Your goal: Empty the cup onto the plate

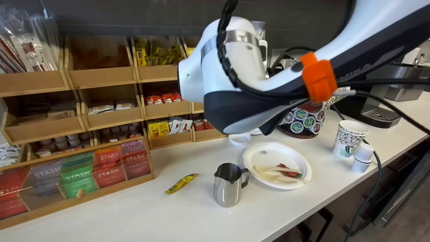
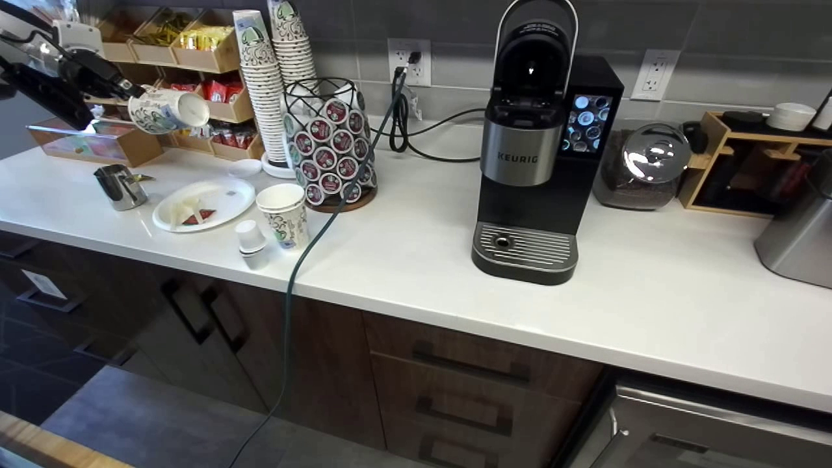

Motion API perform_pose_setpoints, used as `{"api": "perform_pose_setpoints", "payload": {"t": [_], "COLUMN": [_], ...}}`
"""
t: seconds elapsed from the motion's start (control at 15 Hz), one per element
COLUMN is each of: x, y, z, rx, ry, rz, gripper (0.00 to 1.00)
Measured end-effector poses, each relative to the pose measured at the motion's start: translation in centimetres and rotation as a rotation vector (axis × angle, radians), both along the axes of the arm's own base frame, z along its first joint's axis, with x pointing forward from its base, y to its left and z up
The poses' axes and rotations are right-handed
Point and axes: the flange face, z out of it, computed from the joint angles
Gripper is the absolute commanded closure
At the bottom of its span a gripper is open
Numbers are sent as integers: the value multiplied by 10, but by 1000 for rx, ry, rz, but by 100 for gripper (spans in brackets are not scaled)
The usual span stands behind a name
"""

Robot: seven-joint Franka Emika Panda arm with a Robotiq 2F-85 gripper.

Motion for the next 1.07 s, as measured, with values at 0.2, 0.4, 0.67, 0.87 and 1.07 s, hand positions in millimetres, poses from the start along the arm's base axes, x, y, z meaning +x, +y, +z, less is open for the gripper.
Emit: {"api": "perform_pose_setpoints", "payload": {"t": [0.2, 0.4, 0.67, 0.87, 1.07], "x": [17, 30, 41, 47, 46], "y": [14, 22, 22, 13, 2], "z": [-8, -10, -3, 21, 56], "rx": [-95, -147, -60, 71, 217], "ry": [71, 135, 193, 181, 143], "rz": [59, 93, 93, 65, 32], "gripper": [99, 99, 99, 99, 99]}}
